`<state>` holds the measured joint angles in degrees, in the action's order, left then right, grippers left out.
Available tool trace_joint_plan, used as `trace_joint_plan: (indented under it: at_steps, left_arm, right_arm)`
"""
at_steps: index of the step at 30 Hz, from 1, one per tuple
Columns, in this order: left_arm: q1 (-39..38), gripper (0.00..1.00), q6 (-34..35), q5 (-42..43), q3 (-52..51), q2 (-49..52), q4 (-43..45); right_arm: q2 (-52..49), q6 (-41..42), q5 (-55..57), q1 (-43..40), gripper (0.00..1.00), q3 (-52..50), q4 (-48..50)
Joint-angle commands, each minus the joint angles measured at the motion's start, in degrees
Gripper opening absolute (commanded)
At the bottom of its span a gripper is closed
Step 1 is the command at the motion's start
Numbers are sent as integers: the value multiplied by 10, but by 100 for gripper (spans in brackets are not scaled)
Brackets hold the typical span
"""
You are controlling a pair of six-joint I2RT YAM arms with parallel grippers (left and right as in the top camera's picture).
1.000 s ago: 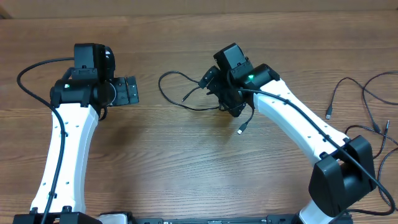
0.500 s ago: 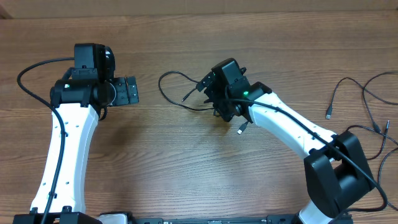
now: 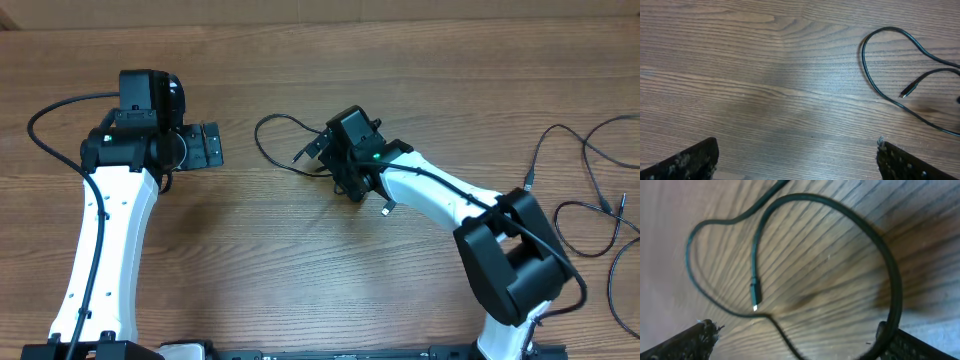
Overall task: Untangle cables
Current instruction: 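Move the right gripper back to the center cable and grasp it, then lift the black cable and carry it to the upper right corner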
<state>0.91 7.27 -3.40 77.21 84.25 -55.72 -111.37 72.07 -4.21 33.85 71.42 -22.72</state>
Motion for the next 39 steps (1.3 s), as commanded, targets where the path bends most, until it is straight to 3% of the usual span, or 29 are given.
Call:
trace_joint_plan:
  at_steps: [1,5,6,12,17,24,28,34,39]
  left_arm:
    - [6,100,-9,5,0,-10,0]
    - [6,100,-9,5,0,-10,0]
    - [6,100,-9,5,0,-10,0]
    - [6,100,-9,5,0,-10,0]
    - [6,100,-9,5,0,-10,0]
    - [6,100,-9,5,0,-10,0]
    - [6,99,-9,5,0,-10,0]
    - [6,100,-9,5,0,-10,0]
    - [6,99,-9,5,0,-10,0]
  right_arm:
    - [-23,2,12,3,89,-7,4]
    - [-28,2,12,3,60,-7,4]
    - [-28,2,12,3,46,-7,6]
    - [-28,-23,11,3,4,-7,14]
    - [-28,-91,12,-1,4,5,14]
    - [3,-247,17,-43,4,91,11]
    - [23,-291,50,-77,4,151,-3]
    - [34,-359,150,-137,4,284,-55]
    - [34,-459,355,-208,4,436,-48]
